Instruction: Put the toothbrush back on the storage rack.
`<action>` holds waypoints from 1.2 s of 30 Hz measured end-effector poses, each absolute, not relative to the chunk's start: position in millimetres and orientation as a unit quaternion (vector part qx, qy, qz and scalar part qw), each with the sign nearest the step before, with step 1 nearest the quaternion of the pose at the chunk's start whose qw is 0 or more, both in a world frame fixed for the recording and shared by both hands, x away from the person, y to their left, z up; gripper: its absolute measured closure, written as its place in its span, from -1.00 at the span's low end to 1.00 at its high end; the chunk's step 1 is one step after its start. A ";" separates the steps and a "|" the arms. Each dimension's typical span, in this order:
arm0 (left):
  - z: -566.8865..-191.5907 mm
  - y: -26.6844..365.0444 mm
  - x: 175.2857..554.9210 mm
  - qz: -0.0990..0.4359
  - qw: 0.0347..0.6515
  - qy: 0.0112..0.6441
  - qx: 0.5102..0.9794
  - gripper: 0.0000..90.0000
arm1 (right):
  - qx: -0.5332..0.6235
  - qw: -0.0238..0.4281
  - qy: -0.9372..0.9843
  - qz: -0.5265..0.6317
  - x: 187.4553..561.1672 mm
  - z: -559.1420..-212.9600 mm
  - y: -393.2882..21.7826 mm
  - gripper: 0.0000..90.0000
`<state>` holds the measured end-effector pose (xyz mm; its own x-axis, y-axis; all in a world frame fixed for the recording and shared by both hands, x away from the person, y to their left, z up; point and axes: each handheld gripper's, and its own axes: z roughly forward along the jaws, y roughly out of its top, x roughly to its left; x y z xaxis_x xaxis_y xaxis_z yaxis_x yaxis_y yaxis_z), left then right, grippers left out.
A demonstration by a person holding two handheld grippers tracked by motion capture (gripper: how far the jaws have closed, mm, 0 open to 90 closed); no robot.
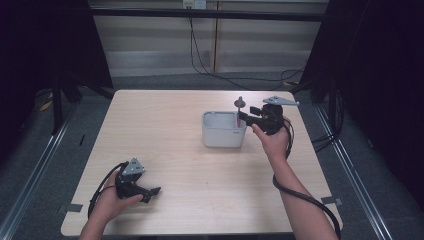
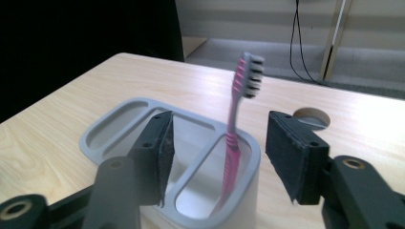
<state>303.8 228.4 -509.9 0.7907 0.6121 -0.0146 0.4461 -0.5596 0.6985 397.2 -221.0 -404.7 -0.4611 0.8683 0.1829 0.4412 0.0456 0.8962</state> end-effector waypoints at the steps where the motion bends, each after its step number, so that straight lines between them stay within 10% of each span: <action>1: -509.9 228.4 303.8 0.115 0.359 0.302 0.876 -1.00 | 0.476 0.208 0.692 0.501 397.0 -405.1 -222.2 -0.07; 36: -509.9 228.4 303.8 0.116 0.359 0.302 0.876 -1.00 | 0.462 0.197 0.716 0.485 377.1 -404.5 -250.6 -0.39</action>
